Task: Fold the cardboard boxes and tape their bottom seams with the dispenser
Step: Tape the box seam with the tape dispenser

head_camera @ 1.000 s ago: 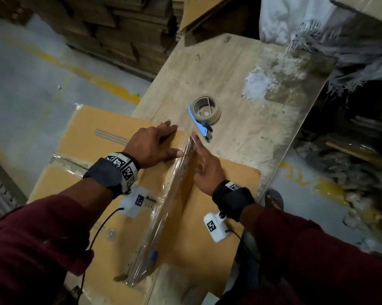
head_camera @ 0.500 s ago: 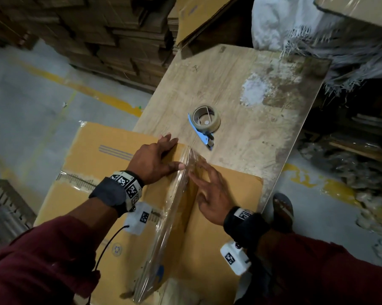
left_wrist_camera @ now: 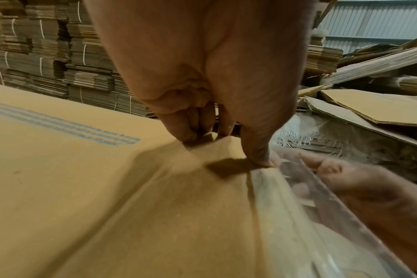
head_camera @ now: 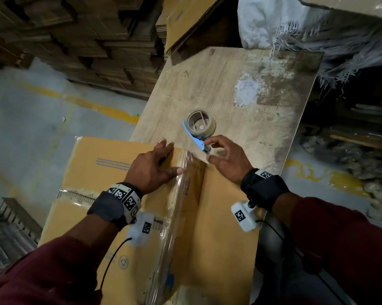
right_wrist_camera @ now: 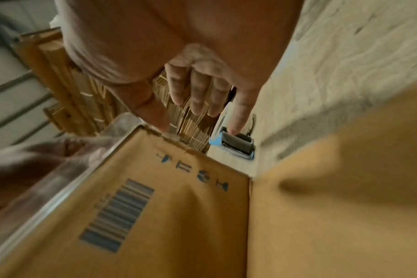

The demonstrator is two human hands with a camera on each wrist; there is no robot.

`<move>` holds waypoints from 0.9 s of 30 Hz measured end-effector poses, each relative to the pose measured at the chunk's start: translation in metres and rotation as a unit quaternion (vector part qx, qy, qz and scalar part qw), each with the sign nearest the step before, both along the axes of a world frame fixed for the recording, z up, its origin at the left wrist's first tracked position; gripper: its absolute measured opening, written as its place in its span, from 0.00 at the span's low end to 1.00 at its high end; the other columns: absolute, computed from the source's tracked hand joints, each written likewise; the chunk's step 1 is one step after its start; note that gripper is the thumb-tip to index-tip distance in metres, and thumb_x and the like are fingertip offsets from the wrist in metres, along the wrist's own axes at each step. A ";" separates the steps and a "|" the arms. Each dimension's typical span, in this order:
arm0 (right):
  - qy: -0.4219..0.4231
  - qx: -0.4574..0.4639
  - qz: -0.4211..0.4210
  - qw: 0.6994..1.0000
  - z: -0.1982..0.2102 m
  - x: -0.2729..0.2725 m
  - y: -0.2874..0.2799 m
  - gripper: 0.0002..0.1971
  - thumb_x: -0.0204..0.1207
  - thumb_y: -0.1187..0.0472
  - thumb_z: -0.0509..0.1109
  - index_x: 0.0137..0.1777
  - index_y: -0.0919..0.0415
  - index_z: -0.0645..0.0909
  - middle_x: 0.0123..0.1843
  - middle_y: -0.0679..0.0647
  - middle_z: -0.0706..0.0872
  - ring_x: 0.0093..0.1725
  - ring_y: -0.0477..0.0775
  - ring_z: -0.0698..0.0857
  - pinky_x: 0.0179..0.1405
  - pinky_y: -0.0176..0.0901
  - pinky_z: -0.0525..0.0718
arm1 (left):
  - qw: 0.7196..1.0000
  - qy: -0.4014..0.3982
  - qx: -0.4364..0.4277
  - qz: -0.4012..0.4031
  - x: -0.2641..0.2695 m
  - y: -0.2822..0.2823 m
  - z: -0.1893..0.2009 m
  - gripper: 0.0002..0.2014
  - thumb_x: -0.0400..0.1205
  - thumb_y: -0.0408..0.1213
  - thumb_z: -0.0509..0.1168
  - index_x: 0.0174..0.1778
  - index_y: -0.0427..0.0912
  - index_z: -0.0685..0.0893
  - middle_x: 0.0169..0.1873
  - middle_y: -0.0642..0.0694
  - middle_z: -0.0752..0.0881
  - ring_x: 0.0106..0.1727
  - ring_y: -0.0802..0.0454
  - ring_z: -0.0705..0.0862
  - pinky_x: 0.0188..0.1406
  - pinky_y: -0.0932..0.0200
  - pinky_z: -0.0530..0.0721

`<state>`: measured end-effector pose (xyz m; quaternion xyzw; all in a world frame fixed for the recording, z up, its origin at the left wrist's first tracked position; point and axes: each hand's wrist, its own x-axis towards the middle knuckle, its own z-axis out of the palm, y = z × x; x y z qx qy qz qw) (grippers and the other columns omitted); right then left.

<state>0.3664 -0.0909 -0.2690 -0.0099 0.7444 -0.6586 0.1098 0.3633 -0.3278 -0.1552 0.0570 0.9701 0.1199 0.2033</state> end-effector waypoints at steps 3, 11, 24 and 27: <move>0.018 -0.002 0.082 0.996 -0.005 0.006 -0.009 0.41 0.74 0.67 0.76 0.86 0.45 0.68 0.82 0.38 0.70 0.79 0.39 0.71 0.73 0.34 0.76 | 1.000 0.006 0.000 0.001 0.000 0.000 -0.001 0.50 0.71 0.73 0.66 0.88 0.54 0.69 0.88 0.53 0.63 0.88 0.53 0.62 0.84 0.49 0.69; 0.077 0.095 0.148 0.981 -0.005 0.053 -0.067 0.53 0.75 0.69 0.69 0.90 0.59 0.33 0.91 0.52 0.33 0.90 0.50 0.38 0.82 0.28 0.38 | 1.000 0.021 -0.014 -0.019 0.003 -0.002 -0.001 0.47 0.75 0.71 0.70 0.88 0.53 0.70 0.88 0.51 0.64 0.87 0.50 0.65 0.83 0.46 0.72; 0.088 0.110 0.178 0.974 -0.013 0.098 -0.074 0.58 0.69 0.70 0.67 0.88 0.56 0.27 0.88 0.49 0.23 0.89 0.50 0.33 0.87 0.57 0.61 | 1.000 0.020 -0.010 -0.016 0.010 -0.001 0.003 0.46 0.75 0.68 0.72 0.87 0.51 0.70 0.88 0.51 0.63 0.88 0.50 0.64 0.84 0.47 0.70; 0.062 0.128 0.236 0.961 -0.017 0.117 -0.061 0.55 0.74 0.69 0.66 0.89 0.52 0.28 0.89 0.45 0.25 0.89 0.45 0.35 0.89 0.55 0.45 | 1.000 0.013 -0.007 -0.014 0.011 0.001 0.004 0.46 0.75 0.66 0.70 0.88 0.50 0.69 0.88 0.50 0.62 0.88 0.49 0.63 0.85 0.48 0.69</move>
